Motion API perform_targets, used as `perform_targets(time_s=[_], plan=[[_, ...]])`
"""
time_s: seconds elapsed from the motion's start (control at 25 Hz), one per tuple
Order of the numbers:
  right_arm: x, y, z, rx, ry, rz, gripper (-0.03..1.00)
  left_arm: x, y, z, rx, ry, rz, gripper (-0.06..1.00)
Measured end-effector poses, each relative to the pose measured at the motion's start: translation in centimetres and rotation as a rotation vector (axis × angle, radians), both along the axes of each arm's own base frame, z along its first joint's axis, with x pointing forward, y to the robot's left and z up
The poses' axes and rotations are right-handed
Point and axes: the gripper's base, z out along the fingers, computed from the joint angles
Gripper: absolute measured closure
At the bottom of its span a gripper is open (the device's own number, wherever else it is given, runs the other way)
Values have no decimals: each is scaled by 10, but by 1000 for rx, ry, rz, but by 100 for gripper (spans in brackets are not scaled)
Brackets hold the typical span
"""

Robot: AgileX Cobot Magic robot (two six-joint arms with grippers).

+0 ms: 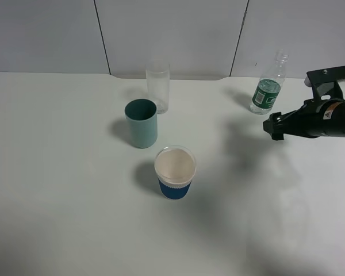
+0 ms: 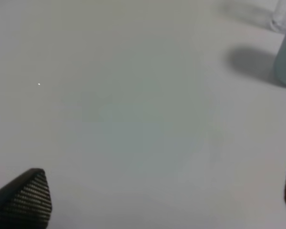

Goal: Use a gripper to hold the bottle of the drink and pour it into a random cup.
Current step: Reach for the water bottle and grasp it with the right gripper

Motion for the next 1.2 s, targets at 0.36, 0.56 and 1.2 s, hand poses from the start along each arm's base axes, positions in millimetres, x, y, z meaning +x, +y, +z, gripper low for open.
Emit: perform_targets(time_s=[0.36,0.56,1.2], plan=[[11,-17,-13,-23,-131,-4,6,0,0,0,0,0,0,-5],[21,-21,-26,-2,-271,-12,6,0,0,0,0,0,0,-5],[29,-20,-56,-39,-374,21,6,0,0,0,0,0,0,-5]])
